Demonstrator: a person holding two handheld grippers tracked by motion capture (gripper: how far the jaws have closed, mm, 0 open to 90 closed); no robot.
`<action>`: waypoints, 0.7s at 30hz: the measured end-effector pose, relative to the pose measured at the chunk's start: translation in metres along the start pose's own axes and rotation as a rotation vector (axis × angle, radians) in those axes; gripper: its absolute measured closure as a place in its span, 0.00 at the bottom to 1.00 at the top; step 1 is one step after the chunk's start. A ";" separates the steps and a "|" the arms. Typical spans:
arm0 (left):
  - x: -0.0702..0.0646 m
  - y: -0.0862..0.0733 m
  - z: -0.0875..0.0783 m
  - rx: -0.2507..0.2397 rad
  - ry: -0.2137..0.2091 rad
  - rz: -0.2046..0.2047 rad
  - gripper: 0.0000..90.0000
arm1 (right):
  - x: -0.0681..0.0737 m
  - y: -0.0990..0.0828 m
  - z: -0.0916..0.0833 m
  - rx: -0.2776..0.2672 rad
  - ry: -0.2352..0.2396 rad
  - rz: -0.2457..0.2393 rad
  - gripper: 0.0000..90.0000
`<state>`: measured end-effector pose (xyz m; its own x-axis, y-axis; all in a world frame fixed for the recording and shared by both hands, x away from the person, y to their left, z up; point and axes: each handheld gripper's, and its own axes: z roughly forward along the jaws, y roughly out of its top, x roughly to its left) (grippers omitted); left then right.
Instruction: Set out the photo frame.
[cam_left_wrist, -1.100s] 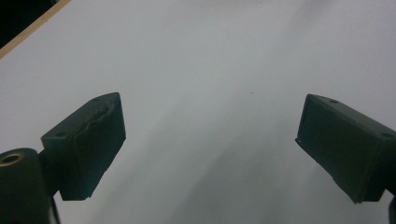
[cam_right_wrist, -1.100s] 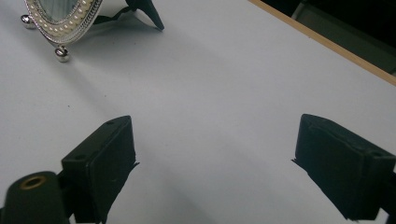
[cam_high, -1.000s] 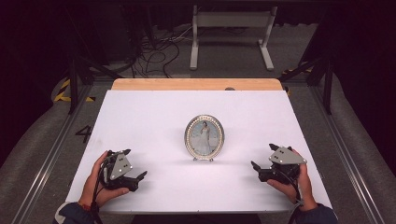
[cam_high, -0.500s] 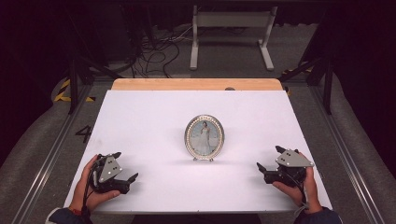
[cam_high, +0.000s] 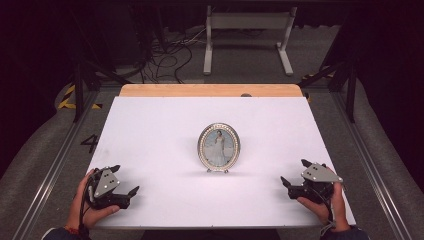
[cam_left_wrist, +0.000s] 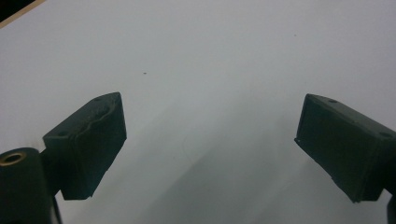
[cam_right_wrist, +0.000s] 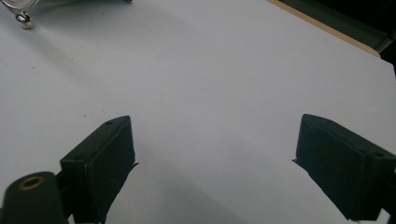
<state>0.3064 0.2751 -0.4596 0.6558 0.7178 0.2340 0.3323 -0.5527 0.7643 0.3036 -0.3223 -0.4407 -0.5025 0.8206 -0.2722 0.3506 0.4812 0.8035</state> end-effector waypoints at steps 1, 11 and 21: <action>0.001 -0.001 -0.001 -0.003 0.002 -0.009 0.10 | -0.001 -0.002 -0.001 -0.001 -0.003 0.007 0.13; 0.012 -0.010 -0.007 -0.031 0.005 -0.062 0.10 | -0.010 -0.013 -0.007 0.009 -0.028 0.044 0.13; 0.020 -0.015 -0.007 -0.068 -0.019 -0.119 0.10 | -0.016 -0.022 -0.012 0.008 -0.049 0.084 0.13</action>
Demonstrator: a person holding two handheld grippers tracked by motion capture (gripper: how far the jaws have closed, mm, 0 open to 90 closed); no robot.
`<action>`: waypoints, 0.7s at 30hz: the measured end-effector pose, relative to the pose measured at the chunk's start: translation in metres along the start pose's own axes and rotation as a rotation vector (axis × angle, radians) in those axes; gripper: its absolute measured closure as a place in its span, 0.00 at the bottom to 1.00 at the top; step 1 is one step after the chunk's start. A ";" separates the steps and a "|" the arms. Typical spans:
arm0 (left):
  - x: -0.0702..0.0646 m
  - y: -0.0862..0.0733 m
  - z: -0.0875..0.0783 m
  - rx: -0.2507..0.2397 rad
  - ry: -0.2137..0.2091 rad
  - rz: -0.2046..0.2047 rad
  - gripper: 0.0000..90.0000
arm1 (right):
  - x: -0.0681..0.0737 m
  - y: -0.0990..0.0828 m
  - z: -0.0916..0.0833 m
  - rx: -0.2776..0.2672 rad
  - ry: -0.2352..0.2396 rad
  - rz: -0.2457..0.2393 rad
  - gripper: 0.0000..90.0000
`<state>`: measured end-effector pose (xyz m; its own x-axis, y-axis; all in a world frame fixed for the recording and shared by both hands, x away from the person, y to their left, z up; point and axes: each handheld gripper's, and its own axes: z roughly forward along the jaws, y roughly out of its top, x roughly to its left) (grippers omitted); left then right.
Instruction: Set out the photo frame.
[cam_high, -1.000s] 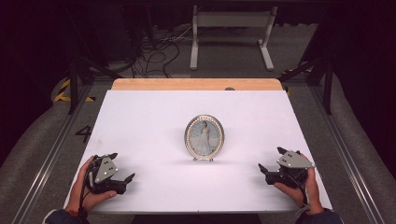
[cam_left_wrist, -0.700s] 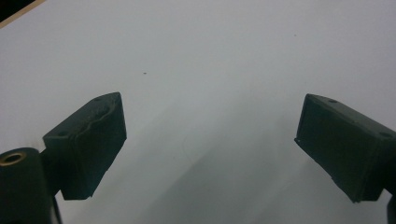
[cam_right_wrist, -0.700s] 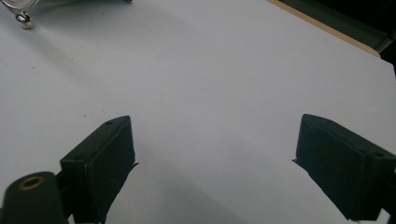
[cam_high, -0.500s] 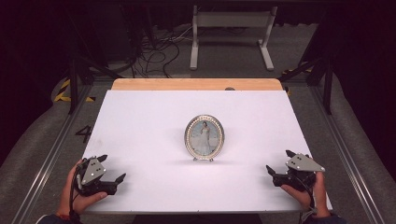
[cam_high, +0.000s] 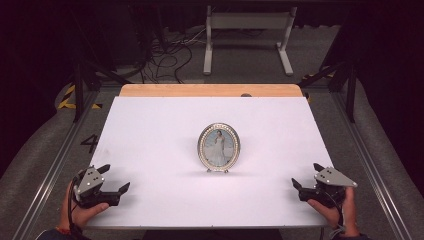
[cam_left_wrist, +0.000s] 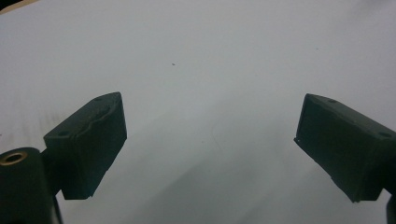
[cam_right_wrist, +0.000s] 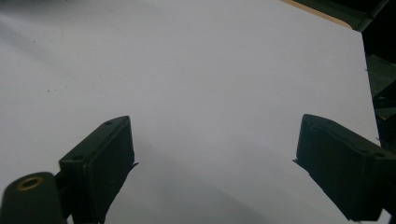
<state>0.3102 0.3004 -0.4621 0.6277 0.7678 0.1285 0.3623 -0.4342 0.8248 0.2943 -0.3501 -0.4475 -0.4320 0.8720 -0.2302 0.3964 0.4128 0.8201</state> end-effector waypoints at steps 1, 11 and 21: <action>0.000 0.000 0.000 -0.003 -0.003 -0.003 0.10 | 0.000 0.000 0.000 0.001 0.000 0.001 0.13; -0.004 0.001 0.003 0.001 -0.005 0.007 0.10 | 0.001 0.000 0.003 0.001 0.008 -0.002 0.13; -0.005 0.001 0.004 0.000 -0.007 0.011 0.10 | 0.004 0.001 0.002 0.008 0.001 -0.018 0.12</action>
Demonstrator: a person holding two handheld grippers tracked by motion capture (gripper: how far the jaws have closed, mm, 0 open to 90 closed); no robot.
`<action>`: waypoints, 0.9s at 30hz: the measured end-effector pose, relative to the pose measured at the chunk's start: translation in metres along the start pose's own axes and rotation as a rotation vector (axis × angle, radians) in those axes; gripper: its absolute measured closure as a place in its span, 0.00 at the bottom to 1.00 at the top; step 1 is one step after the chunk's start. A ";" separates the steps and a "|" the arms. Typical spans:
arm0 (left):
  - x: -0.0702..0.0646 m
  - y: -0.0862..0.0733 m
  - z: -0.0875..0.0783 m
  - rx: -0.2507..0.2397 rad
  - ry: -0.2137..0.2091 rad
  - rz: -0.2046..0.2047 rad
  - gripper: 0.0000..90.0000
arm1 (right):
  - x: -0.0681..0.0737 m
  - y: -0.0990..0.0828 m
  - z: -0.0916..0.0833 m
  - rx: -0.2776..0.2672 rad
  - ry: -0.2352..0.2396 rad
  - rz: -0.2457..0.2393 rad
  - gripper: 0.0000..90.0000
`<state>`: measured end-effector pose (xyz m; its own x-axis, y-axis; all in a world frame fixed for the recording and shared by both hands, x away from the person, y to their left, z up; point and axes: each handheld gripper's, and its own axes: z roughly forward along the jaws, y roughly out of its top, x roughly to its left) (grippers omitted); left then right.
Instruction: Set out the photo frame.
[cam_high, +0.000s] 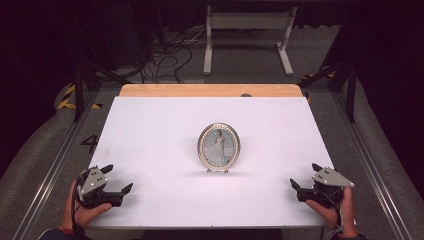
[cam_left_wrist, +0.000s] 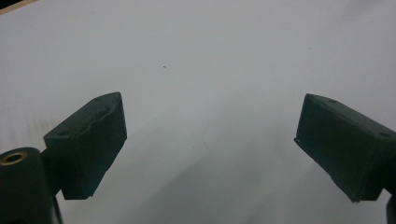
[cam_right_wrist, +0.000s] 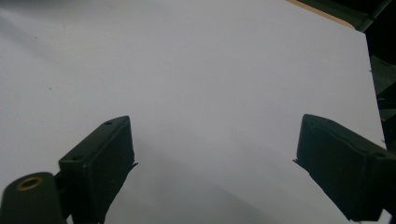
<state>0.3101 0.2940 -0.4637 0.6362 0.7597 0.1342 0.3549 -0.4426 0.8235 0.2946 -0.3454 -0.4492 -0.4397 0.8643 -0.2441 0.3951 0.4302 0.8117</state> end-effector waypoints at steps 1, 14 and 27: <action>0.000 0.000 0.000 -0.001 -0.002 -0.001 0.10 | 0.000 0.000 0.000 0.003 0.000 0.001 0.12; -0.001 0.001 0.002 0.011 -0.004 0.009 0.10 | -0.001 -0.001 0.000 0.001 0.003 0.005 0.12; -0.002 0.002 0.003 0.009 -0.004 0.008 0.10 | -0.001 -0.002 0.001 0.009 0.009 0.002 0.12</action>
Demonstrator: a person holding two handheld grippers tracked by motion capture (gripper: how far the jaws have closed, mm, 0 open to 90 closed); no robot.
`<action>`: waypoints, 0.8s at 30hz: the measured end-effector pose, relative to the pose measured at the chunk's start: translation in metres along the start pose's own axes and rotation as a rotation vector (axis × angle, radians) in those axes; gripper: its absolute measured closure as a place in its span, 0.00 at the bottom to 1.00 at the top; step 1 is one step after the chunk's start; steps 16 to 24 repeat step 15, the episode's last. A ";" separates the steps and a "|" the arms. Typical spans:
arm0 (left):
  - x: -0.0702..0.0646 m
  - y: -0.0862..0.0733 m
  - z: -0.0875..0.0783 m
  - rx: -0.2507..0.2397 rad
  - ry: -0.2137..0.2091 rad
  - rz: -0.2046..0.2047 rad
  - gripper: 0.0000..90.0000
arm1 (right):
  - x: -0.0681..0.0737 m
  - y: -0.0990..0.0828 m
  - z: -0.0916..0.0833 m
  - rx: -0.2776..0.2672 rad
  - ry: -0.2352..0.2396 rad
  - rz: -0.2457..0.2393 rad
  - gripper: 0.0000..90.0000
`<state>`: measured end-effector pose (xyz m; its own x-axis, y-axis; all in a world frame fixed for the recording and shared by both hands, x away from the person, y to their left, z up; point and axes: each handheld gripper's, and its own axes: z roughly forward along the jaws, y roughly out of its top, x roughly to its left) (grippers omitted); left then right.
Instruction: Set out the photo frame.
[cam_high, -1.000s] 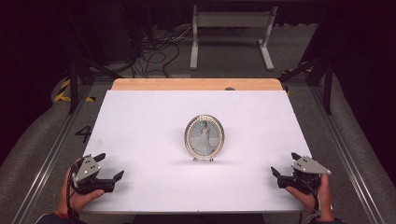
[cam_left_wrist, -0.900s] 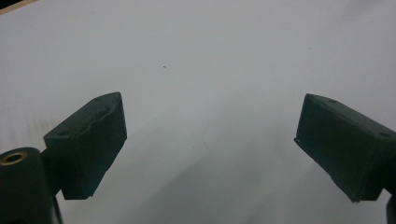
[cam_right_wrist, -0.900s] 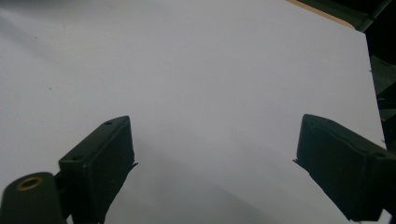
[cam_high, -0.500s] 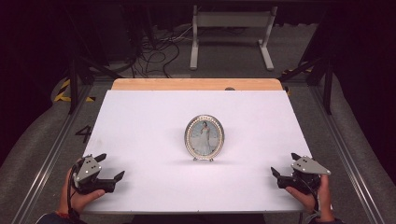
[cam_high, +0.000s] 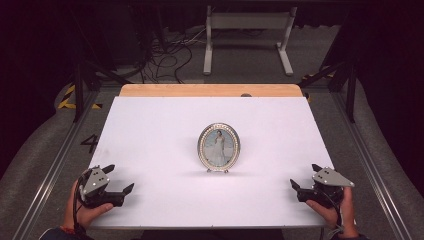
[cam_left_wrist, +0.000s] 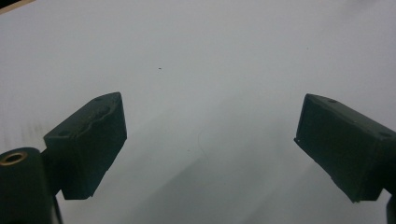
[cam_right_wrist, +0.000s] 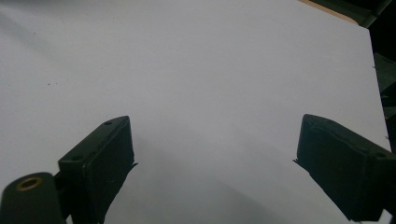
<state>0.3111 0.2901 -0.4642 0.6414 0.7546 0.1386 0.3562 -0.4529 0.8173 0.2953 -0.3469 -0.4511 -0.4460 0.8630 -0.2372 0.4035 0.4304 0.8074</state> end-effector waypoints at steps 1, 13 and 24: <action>0.000 0.000 0.000 0.001 0.000 0.001 0.10 | 0.000 0.000 0.000 0.001 0.001 -0.001 0.12; 0.002 0.000 0.003 0.017 0.008 0.001 0.10 | -0.001 -0.001 0.000 0.006 -0.004 0.005 0.12; 0.003 0.000 0.004 0.014 0.007 -0.005 0.10 | -0.001 -0.002 0.000 0.006 -0.006 0.006 0.12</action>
